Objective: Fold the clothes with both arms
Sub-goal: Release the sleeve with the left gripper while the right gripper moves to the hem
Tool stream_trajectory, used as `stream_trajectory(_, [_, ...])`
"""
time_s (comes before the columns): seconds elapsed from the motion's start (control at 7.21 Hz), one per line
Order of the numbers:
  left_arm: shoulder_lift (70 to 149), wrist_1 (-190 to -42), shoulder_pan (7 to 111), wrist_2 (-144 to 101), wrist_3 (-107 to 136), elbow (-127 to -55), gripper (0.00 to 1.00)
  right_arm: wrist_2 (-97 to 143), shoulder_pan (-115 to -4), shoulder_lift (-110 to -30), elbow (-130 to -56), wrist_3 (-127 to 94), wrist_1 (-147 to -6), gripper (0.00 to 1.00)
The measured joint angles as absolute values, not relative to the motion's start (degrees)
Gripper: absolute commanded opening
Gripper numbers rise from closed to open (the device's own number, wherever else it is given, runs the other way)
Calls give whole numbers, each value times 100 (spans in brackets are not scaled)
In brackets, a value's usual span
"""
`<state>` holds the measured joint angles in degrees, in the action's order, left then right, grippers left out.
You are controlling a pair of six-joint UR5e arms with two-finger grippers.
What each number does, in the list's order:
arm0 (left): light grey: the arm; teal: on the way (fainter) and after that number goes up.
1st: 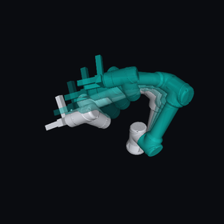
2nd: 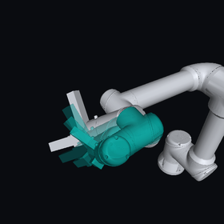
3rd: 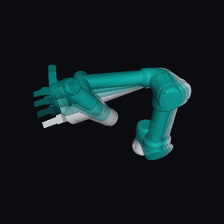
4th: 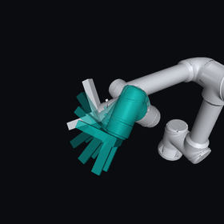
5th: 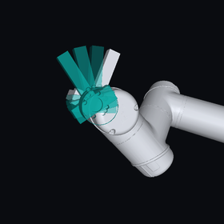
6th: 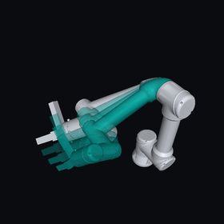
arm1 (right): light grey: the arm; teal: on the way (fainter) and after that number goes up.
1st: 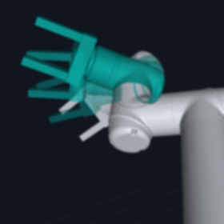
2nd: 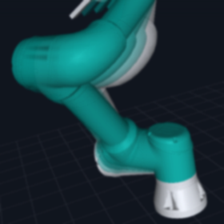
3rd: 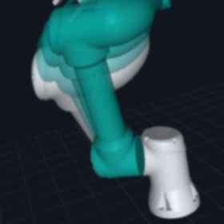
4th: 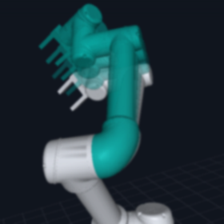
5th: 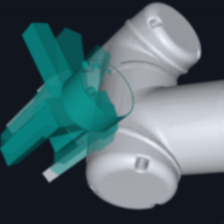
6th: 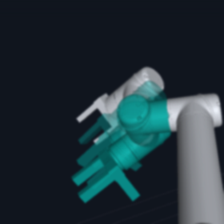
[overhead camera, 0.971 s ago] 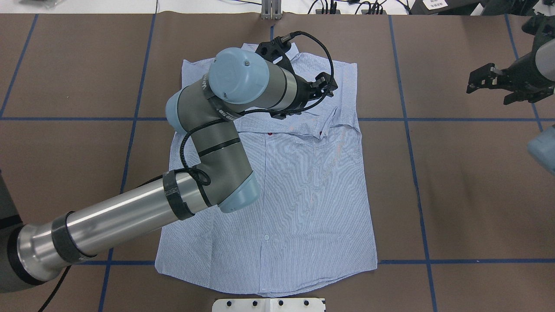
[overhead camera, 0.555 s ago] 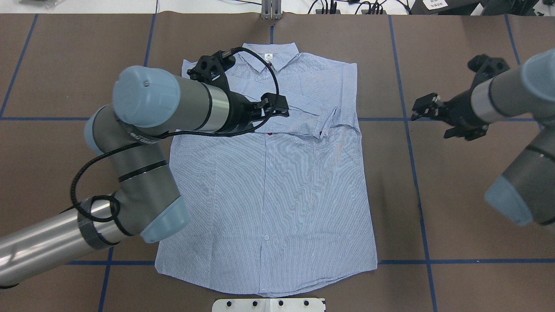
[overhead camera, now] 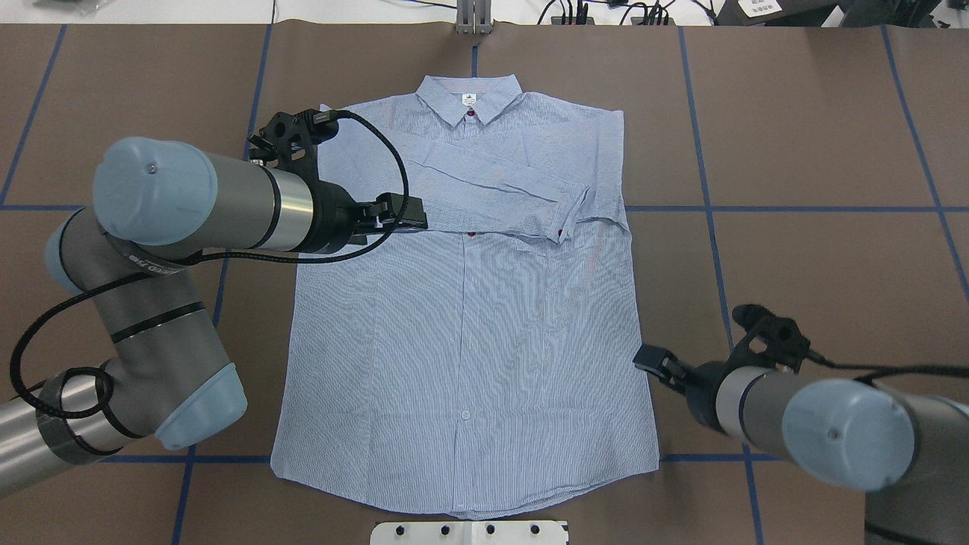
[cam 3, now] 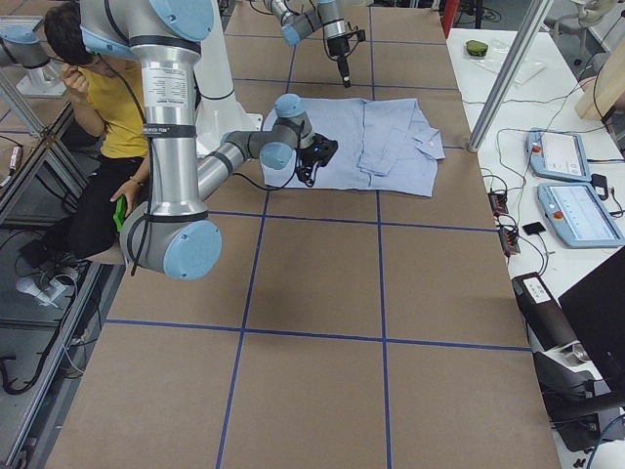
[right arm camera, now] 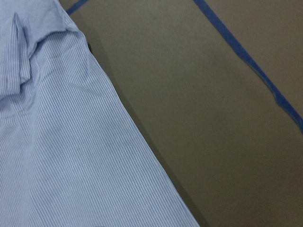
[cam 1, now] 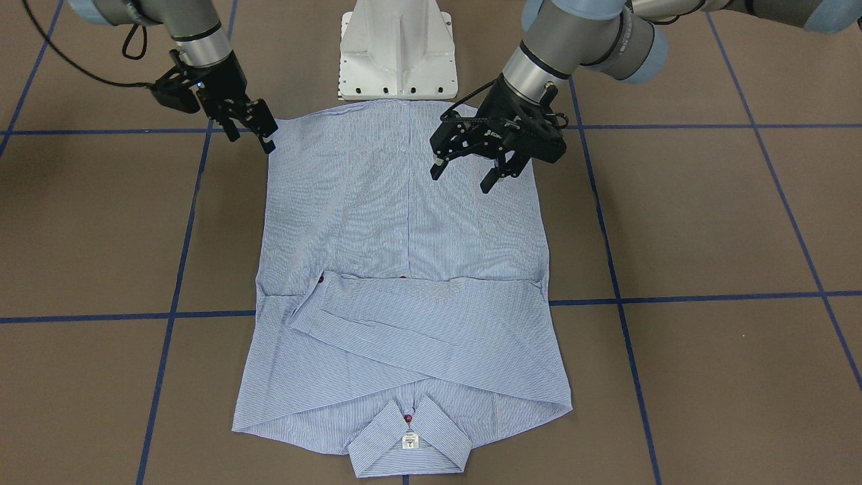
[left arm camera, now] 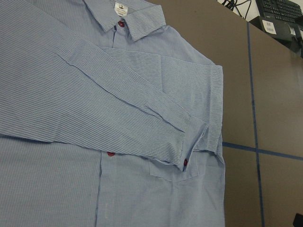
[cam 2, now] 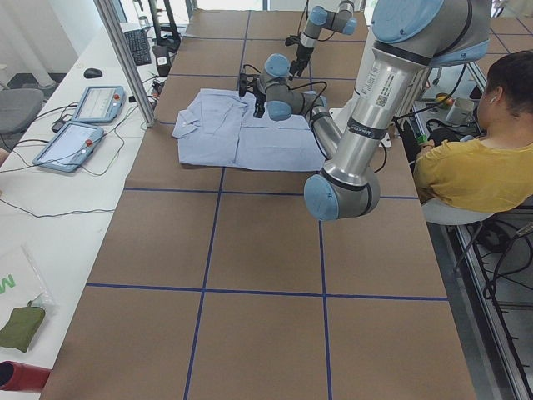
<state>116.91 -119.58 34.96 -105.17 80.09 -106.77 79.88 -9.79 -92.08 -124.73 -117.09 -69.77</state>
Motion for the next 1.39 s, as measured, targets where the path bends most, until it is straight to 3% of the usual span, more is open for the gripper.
stream_trajectory(0.42, [11489, -11965, 3489, -10496, 7967, -10629, 98, 7366, 34, -9181, -12499, -13137, -7301, 87])
stream_trajectory(1.11, [11468, -11979, 3459, -10484, 7992, -10560, 98, 7373, 89, -9135, -12240, -13415, -7408, 78])
stream_trajectory(1.25, [11469, -11982, 3460, -10480, 7996, -10554, 98, 7374, 89, -9136, -12224, -13419, -7409, 65])
stream_trajectory(1.39, [11469, -11985, 3465, -10478, 7993, -10550, 98, 7374, 90, -9134, -12207, -13420, -7409, 40])
